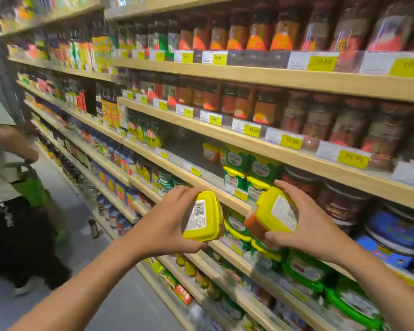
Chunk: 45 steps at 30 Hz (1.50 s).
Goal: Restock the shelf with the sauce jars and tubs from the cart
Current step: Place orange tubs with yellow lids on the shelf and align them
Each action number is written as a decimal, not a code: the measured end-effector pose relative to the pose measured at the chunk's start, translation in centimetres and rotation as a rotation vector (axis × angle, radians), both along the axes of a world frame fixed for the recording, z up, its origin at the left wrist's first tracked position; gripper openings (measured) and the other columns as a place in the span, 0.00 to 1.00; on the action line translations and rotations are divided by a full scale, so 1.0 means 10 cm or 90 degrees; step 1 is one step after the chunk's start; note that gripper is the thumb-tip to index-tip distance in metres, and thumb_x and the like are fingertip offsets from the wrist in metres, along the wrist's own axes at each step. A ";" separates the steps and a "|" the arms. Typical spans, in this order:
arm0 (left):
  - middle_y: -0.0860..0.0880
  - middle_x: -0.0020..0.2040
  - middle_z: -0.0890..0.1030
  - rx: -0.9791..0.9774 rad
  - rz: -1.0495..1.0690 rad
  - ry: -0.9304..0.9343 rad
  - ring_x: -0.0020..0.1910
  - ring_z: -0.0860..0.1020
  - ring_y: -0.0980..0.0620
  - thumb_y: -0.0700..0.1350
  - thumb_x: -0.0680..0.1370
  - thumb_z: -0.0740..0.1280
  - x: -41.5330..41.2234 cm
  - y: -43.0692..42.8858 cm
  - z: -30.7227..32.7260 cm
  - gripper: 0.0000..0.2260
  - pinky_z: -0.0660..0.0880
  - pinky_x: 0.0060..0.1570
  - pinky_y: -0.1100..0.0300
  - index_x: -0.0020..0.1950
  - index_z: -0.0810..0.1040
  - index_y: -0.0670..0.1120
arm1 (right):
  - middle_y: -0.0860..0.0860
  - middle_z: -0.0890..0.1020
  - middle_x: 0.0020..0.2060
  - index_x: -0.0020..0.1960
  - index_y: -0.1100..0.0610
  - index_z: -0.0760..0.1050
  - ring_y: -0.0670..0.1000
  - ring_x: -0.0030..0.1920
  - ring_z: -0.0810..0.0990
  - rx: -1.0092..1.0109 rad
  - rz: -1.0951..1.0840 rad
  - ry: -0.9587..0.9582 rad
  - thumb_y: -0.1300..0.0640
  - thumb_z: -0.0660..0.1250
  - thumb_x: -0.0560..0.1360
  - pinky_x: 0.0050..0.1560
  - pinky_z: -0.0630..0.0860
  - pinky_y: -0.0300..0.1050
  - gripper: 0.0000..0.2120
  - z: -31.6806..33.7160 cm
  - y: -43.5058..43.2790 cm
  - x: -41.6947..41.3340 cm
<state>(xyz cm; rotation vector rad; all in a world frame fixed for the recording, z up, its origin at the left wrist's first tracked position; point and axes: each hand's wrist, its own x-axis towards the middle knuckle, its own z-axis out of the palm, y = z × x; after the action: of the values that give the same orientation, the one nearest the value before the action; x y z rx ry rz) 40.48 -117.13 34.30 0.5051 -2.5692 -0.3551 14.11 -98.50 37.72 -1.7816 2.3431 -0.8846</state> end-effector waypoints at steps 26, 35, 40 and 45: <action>0.55 0.68 0.65 -0.104 -0.198 0.024 0.68 0.64 0.55 0.58 0.62 0.77 -0.70 -4.00 0.07 0.48 0.68 0.64 0.58 0.78 0.59 0.54 | 0.41 0.66 0.69 0.77 0.40 0.50 0.49 0.67 0.66 0.006 -0.203 0.192 0.35 0.71 0.65 0.59 0.73 0.48 0.48 -0.20 -3.11 0.54; 0.52 0.69 0.66 -0.085 -0.240 0.050 0.68 0.65 0.52 0.60 0.64 0.79 -0.90 -4.68 0.01 0.48 0.70 0.67 0.50 0.77 0.59 0.53 | 0.51 0.75 0.39 0.45 0.53 0.65 0.56 0.40 0.76 0.077 -0.423 0.213 0.28 0.64 0.68 0.35 0.71 0.49 0.28 -0.12 -3.98 0.42; 0.50 0.65 0.68 -0.113 -0.242 0.072 0.65 0.67 0.50 0.60 0.63 0.80 -1.02 -4.83 -0.05 0.47 0.71 0.63 0.51 0.75 0.62 0.49 | 0.50 0.78 0.36 0.37 0.52 0.70 0.53 0.39 0.78 0.233 -0.472 0.120 0.27 0.56 0.73 0.39 0.74 0.47 0.28 -0.13 -4.28 0.22; 0.50 0.61 0.68 -0.136 -0.235 0.077 0.60 0.67 0.51 0.60 0.63 0.80 -1.09 -4.89 -0.10 0.44 0.71 0.55 0.55 0.72 0.64 0.48 | 0.53 0.80 0.58 0.49 0.52 0.75 0.57 0.58 0.78 0.388 -0.466 0.009 0.31 0.52 0.75 0.60 0.72 0.51 0.27 -0.19 -4.49 0.08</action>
<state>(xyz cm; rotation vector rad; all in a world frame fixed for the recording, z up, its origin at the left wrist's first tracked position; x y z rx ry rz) 29.58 -165.99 33.27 -0.0678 -2.5362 -0.2230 14.91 -143.36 35.86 -0.7064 2.8662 -0.1187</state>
